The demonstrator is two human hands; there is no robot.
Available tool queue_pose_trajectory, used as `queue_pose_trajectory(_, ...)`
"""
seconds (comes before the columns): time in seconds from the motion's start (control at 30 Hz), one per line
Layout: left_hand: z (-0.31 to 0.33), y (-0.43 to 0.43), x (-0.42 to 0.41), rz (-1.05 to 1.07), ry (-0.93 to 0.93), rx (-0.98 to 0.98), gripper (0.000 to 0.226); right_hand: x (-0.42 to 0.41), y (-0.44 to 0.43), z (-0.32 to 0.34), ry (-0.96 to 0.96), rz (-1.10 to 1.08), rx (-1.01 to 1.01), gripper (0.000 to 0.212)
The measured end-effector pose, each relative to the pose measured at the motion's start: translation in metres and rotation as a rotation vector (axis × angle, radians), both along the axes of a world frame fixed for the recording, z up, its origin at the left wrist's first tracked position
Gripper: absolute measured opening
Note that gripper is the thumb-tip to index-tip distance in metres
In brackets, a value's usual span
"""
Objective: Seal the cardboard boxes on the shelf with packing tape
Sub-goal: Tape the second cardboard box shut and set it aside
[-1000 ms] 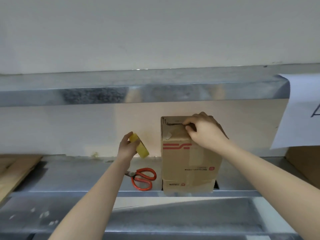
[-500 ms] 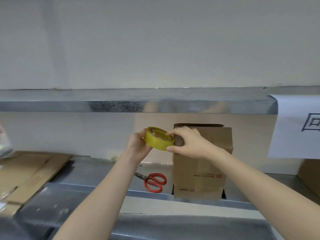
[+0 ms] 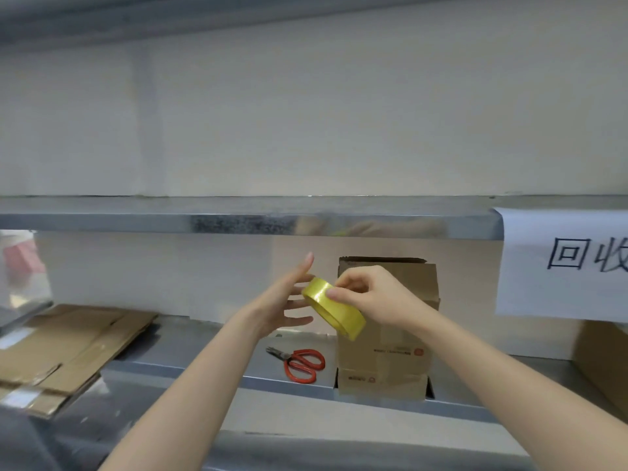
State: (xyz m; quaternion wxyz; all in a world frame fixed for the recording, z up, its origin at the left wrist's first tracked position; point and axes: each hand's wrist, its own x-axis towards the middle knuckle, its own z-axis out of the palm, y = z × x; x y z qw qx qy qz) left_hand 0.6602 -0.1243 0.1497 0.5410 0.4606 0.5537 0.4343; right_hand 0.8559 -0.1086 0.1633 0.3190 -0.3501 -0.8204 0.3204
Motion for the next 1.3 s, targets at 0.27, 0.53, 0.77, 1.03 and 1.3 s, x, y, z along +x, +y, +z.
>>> queue_pose_trajectory(0.27,0.006,-0.009,0.033,-0.193,-0.067,0.169,0.060,0.023,-0.025,0.015,0.150,-0.019,-0.154,0.042)
queue_pose_trajectory(0.53,0.010,-0.013,0.049,-0.294,-0.228,0.088,0.071,0.059,-0.028,0.019,0.245,0.169,-0.258,0.023)
queue_pose_trajectory(0.77,0.023,-0.003,0.070,-0.212,-0.198,0.093,0.048,0.055,-0.030,0.028,0.305,0.003,-0.325,0.026)
queue_pose_trajectory(1.03,0.038,-0.001,0.073,-0.356,0.052,0.376,0.045,0.046,-0.024,0.035,0.389,-0.141,-0.423,0.032)
queue_pose_trajectory(1.3,0.037,0.012,0.072,-0.172,-0.114,0.348,0.035,0.056,-0.019,0.028,0.335,0.032,-0.320,0.029)
